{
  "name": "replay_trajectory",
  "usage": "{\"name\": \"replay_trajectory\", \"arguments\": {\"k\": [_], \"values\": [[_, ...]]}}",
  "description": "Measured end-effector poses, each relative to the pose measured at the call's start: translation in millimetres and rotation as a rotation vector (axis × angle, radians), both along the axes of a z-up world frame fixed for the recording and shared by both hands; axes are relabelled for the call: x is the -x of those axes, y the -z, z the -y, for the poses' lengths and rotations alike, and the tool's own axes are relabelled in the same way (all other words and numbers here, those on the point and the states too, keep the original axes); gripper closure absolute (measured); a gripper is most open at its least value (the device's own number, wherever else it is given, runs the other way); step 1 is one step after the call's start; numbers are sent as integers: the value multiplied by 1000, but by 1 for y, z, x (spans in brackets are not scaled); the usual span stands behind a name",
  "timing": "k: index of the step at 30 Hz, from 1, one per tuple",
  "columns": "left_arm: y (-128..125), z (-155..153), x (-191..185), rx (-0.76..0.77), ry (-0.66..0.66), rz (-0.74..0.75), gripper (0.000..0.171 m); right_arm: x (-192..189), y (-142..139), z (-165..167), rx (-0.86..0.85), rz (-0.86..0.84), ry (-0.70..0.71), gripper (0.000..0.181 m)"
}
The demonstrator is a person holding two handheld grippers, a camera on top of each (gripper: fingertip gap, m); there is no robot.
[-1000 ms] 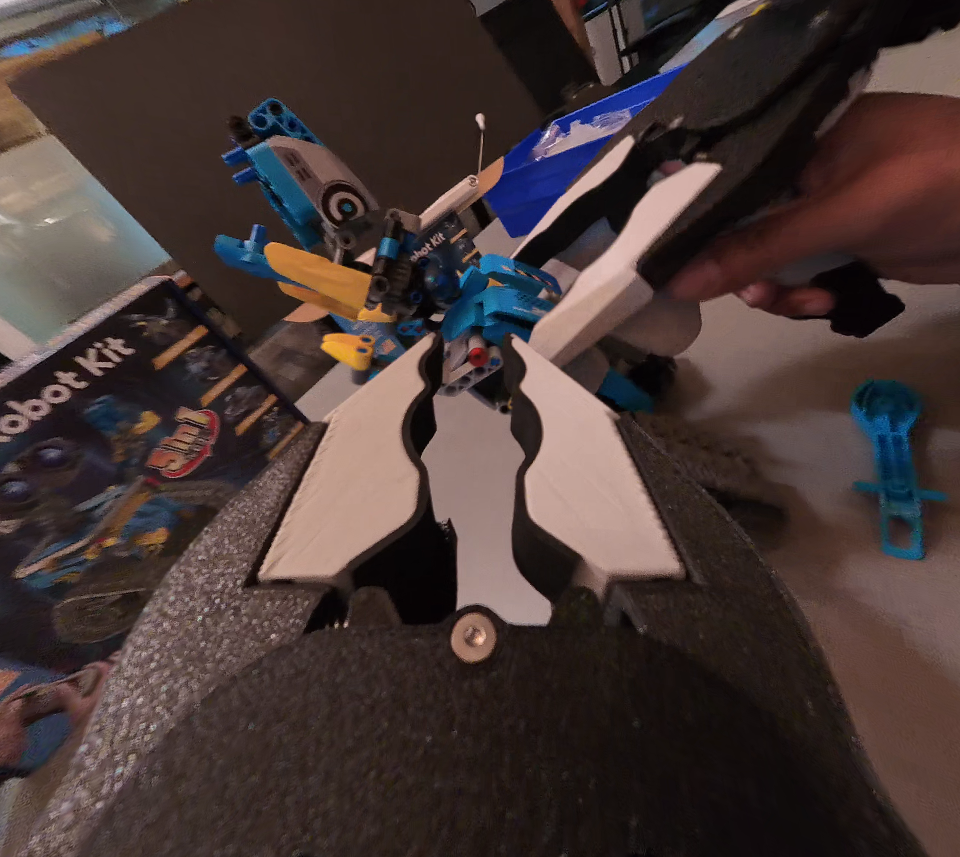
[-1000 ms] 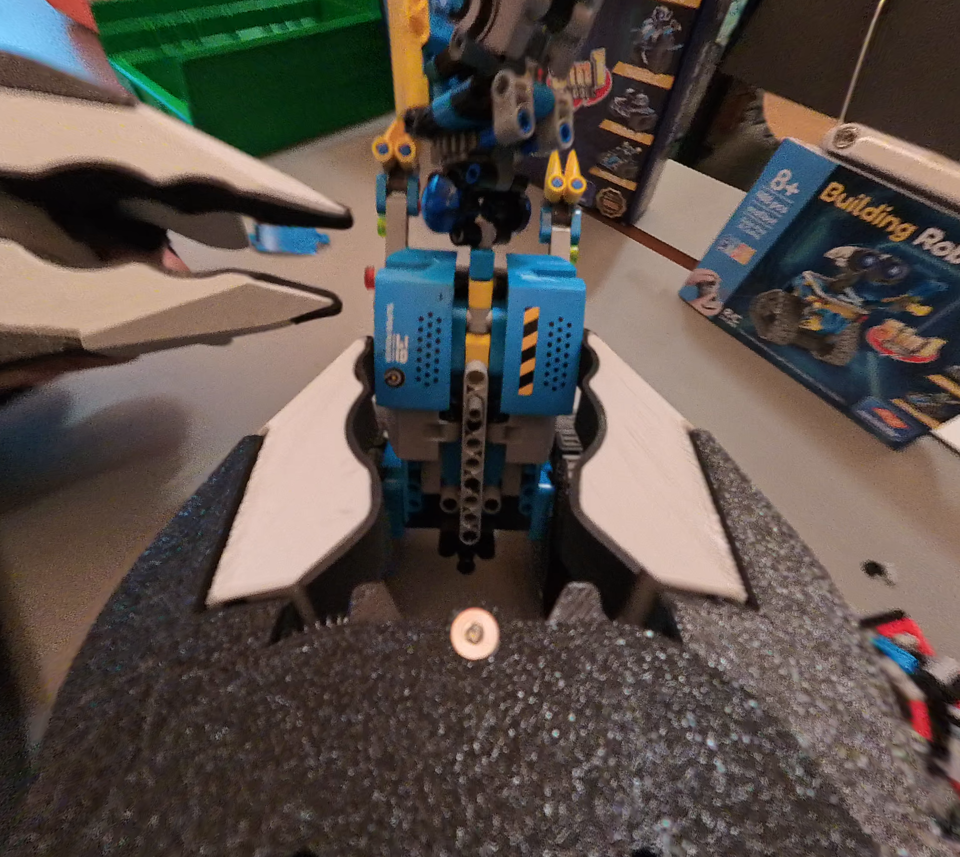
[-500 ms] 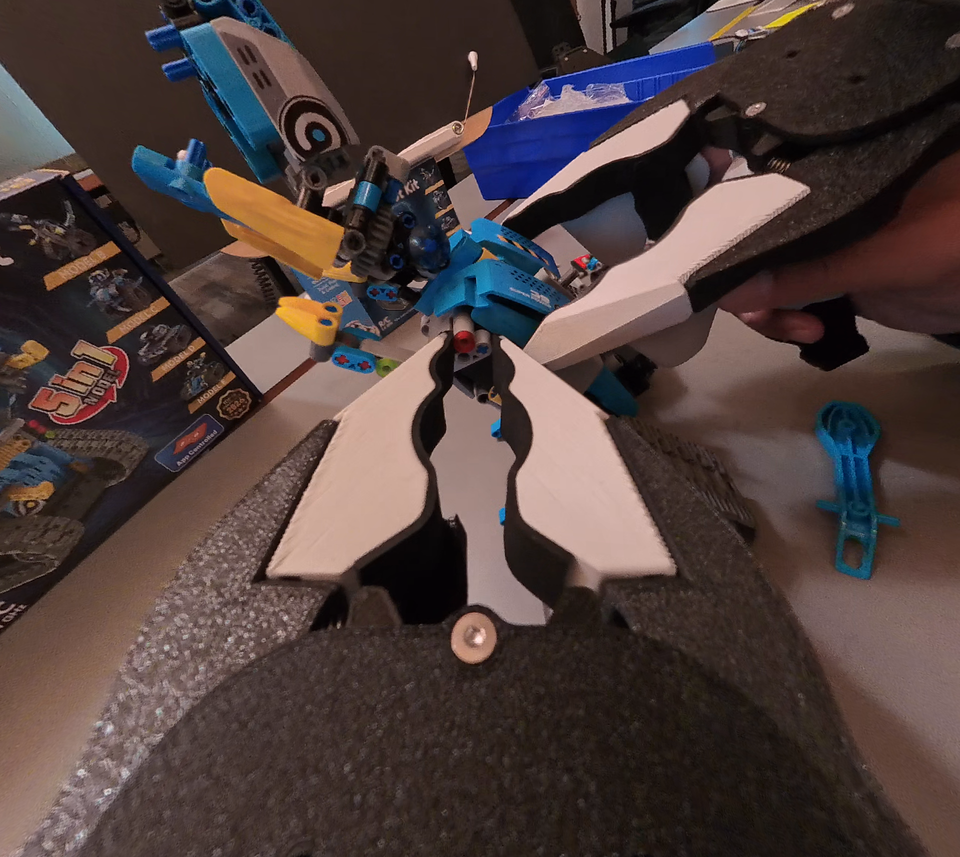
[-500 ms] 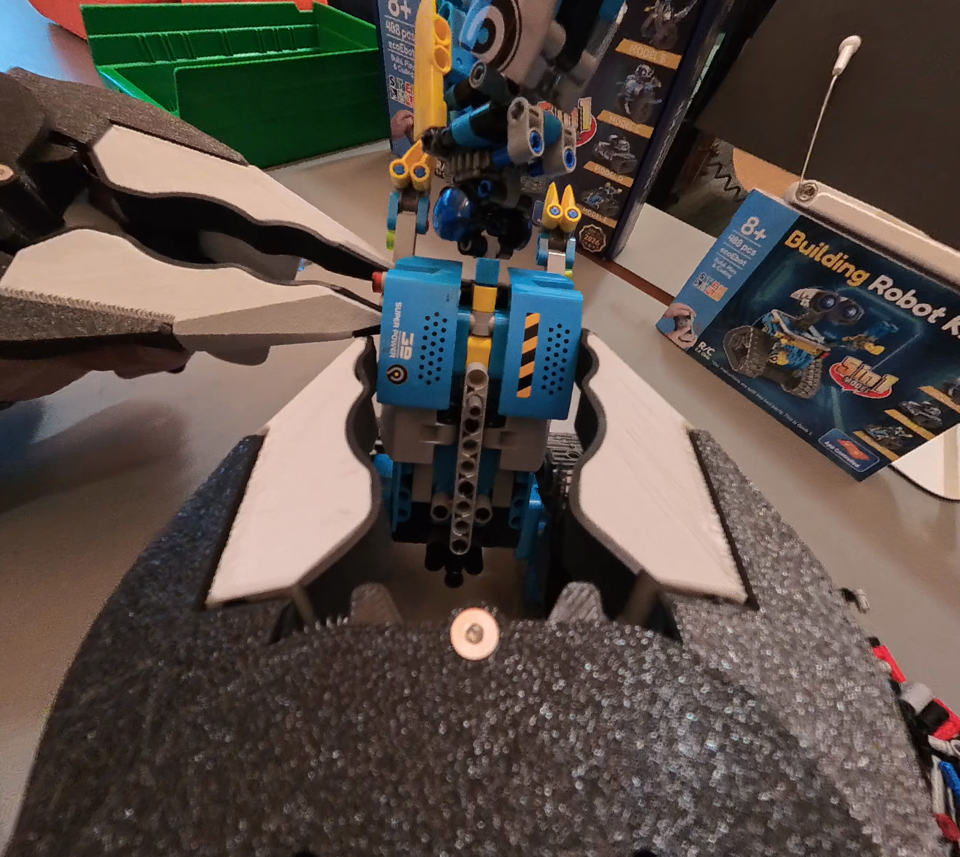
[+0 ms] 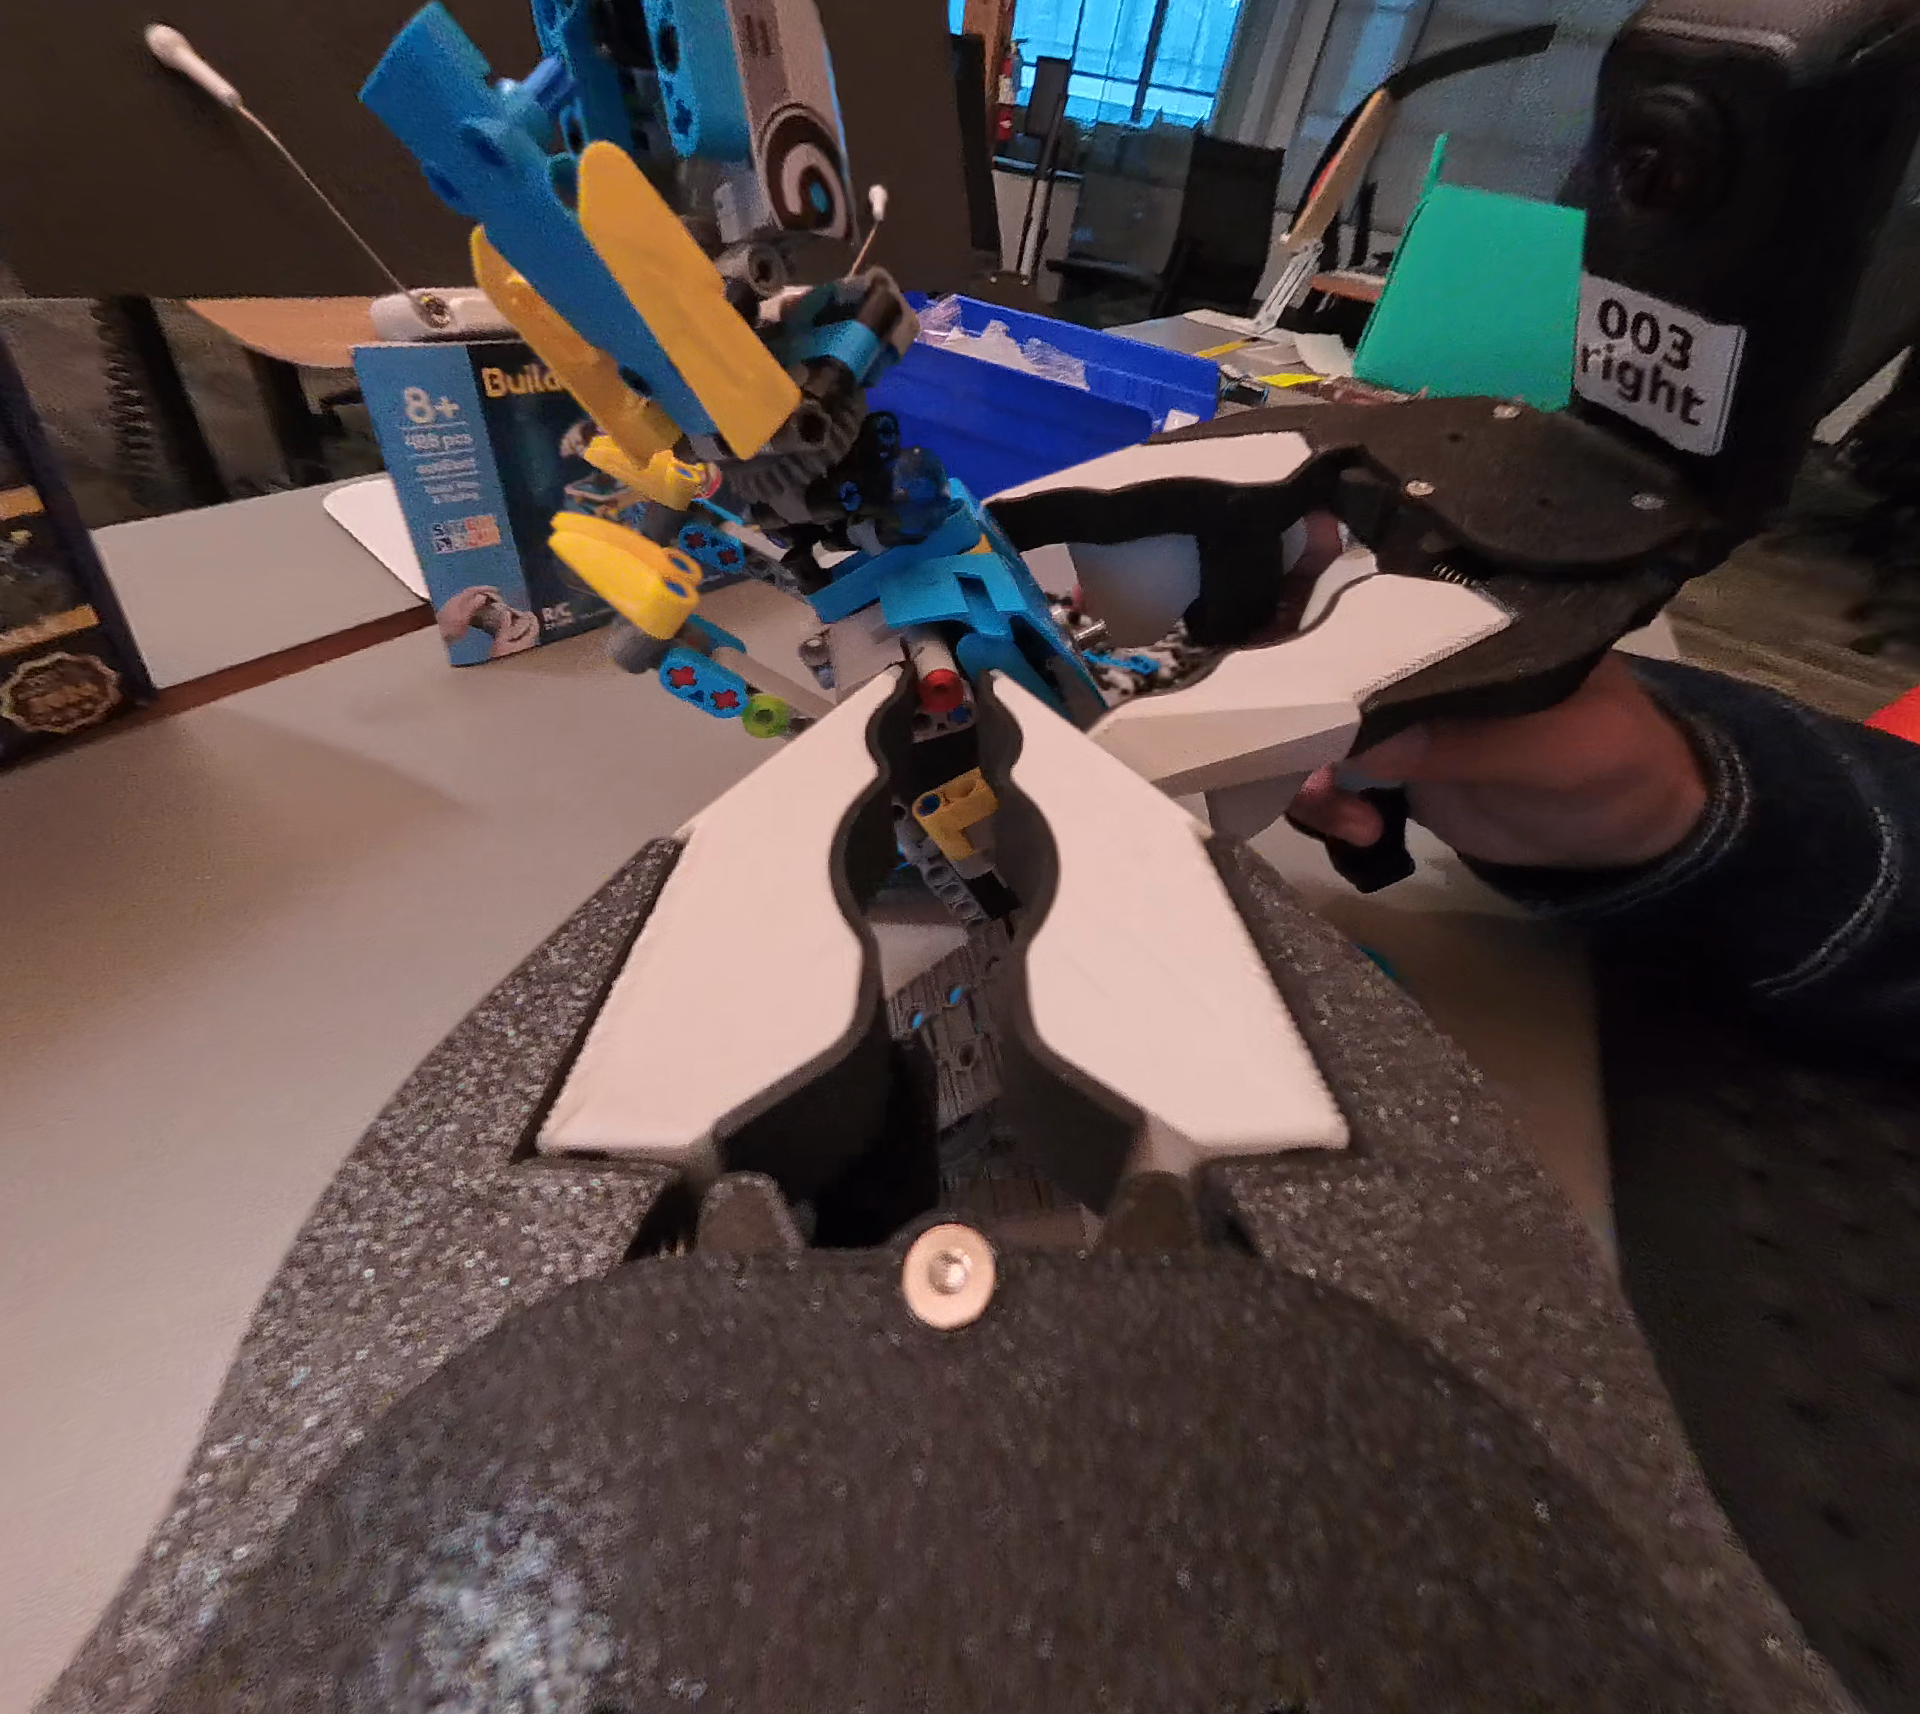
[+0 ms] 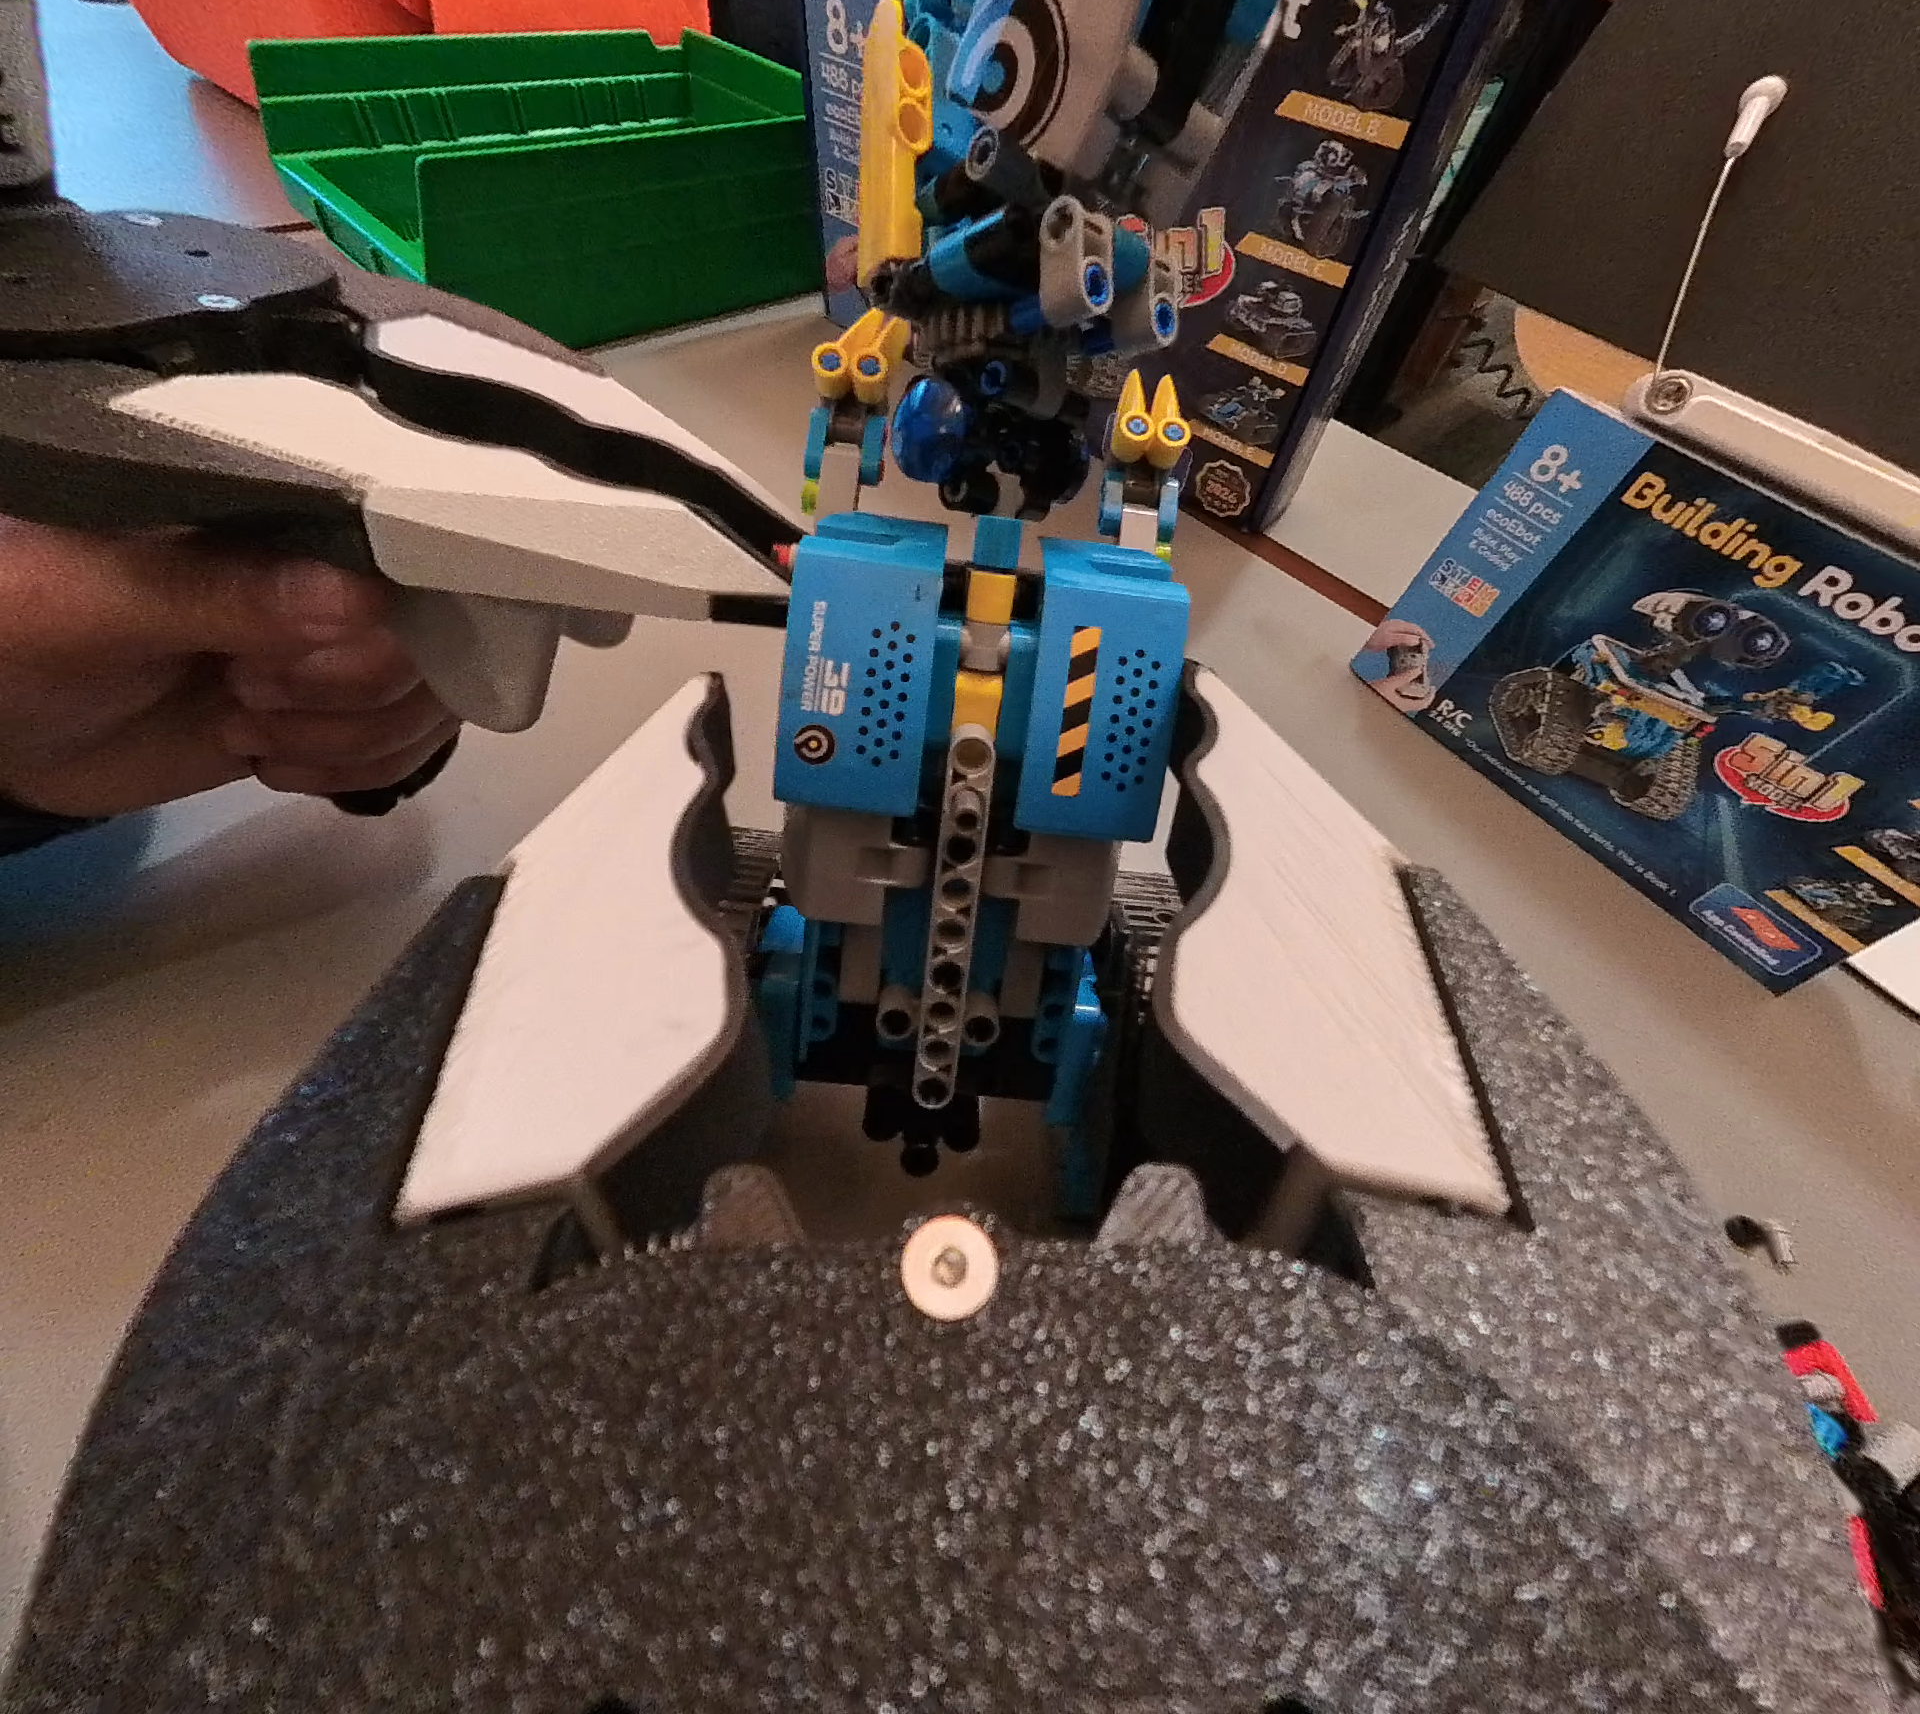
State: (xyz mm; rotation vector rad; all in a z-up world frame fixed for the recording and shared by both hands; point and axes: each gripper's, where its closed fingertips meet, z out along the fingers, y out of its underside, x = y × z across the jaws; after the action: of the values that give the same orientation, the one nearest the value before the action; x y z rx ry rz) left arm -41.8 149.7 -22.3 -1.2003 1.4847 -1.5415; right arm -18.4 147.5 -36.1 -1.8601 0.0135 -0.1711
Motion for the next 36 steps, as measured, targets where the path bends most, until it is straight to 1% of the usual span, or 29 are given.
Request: {"name": "replay_trajectory", "arguments": {"k": [3, 5, 8, 10, 19, 25, 31, 32, 34, 35, 36], "values": [[0, 0, -1, -12, -12, 2, 163, -4, -1, 0, -5, -8, 27, 103], [-1, -1, -1, -9, -29, -4, 164, -7, 0, -1, 1, 15, 53, 107], [0, -2, -1, -142, -107, 5, 165, -9, 1, -2, 32, -18, 70, 108], [0, -2, -1, -192, -151, 7, 165, -8, 3, -2, 46, -10, 77, 109], [0, -3, 6, -208, -163, 13, 166, -4, 5, -2, 57, -26, 71, 110], [0, -4, 11, -267, -222, 19, 166, -1, 5, -3, 57, -25, 67, 111], [-1, -5, 16, -306, -254, 25, 166, 2, 5, -5, 57, -24, 54, 112], [-2, -5, 18, -319, -259, 33, 166, -2, 5, -5, 55, -23, 74, 112], [-8, -4, 30, -327, -277, 80, 166, -37, 5, 4, 52, -52, 200, 112], [-7, -6, 35, -330, -299, 78, 166, -48, 6, 9, 36, -112, 212, 111], [-1, -6, 38, -329, -304, 58, 166, -50, 5, 12, 23, -147, 179, 111]]}}
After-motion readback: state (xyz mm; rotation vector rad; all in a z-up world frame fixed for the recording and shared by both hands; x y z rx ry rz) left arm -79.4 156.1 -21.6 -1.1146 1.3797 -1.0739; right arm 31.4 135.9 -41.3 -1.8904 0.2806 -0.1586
